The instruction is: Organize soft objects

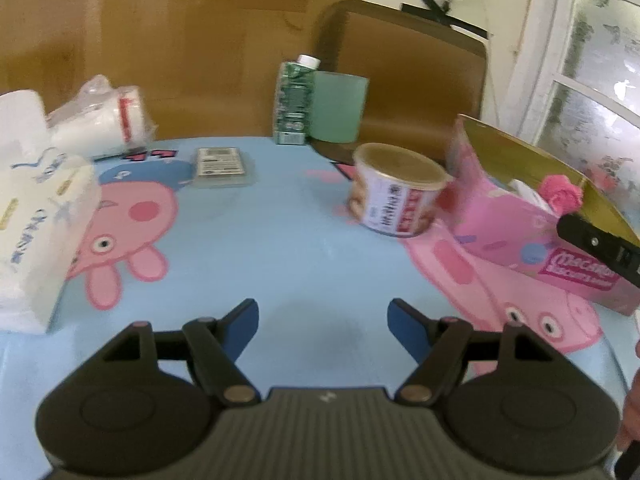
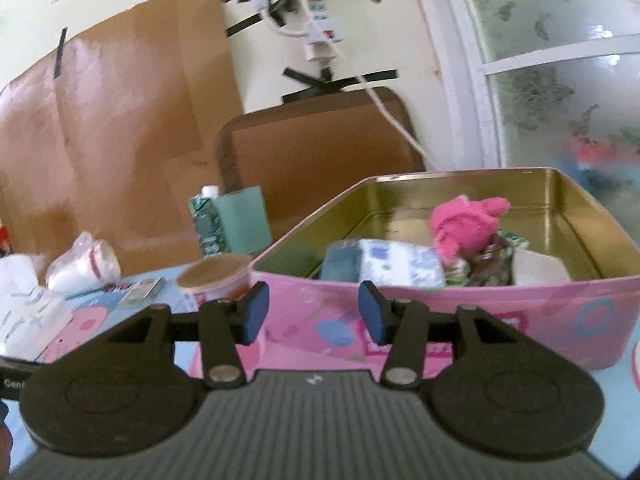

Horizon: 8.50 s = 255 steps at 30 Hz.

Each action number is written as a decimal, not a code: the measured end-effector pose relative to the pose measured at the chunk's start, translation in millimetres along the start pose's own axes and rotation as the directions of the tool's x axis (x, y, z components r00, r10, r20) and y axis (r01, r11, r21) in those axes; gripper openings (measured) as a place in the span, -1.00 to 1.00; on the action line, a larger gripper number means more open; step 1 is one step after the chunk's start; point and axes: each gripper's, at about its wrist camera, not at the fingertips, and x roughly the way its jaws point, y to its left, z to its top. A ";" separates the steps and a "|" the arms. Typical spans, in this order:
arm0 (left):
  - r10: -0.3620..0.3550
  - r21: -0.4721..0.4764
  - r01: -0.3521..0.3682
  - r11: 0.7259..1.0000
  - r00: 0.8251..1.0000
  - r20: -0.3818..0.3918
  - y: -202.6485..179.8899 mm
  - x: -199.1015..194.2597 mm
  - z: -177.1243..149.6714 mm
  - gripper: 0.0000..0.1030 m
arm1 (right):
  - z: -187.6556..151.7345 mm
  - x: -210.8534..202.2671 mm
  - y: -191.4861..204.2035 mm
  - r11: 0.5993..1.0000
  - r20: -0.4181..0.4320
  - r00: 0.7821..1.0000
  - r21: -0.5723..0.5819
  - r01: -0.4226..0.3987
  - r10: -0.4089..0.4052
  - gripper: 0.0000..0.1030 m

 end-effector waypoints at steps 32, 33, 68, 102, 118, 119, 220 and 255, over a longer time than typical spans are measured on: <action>0.038 -0.182 -0.011 0.983 0.989 0.144 107.2 -31.6 -19.8 0.54 | -16.2 63.9 134.4 0.928 -0.234 0.948 -0.252 -0.275 0.217 0.22; 0.035 -0.195 -0.005 0.981 0.988 0.150 109.4 -32.1 -19.9 0.54 | -13.3 72.3 142.2 0.918 -0.236 0.944 -0.268 -0.291 0.231 0.22; 0.014 -0.255 0.037 0.966 0.980 0.197 121.6 -33.8 -21.7 0.69 | -2.8 150.7 172.5 0.863 -0.482 0.824 -0.232 -0.448 0.298 0.17; -0.122 -0.069 0.116 0.991 0.988 -0.096 13.8 -24.3 -13.6 0.40 | -52.1 -17.4 61.7 0.855 -0.340 0.874 -0.269 -0.443 0.346 0.34; -0.255 -0.093 0.242 0.966 0.951 -0.174 -40.6 -3.6 -7.0 0.03 | -56.0 -27.5 51.6 0.882 -0.262 0.909 -0.264 -0.391 0.325 0.12; -0.269 -0.089 0.257 0.962 0.948 -0.168 -44.6 -4.5 -4.2 0.03 | -53.2 -28.8 46.9 0.890 -0.241 0.914 -0.248 -0.383 0.326 0.12; 0.118 0.230 -0.119 0.966 0.993 0.019 -90.6 -27.6 -27.0 0.99 | -18.8 -61.8 -24.7 0.968 -0.068 0.997 0.246 0.040 -0.024 0.67; 0.084 0.271 -0.073 0.960 0.996 -0.031 -103.0 -33.5 -33.2 0.99 | -20.3 -65.3 -26.6 0.964 -0.060 0.998 0.262 0.041 -0.026 0.67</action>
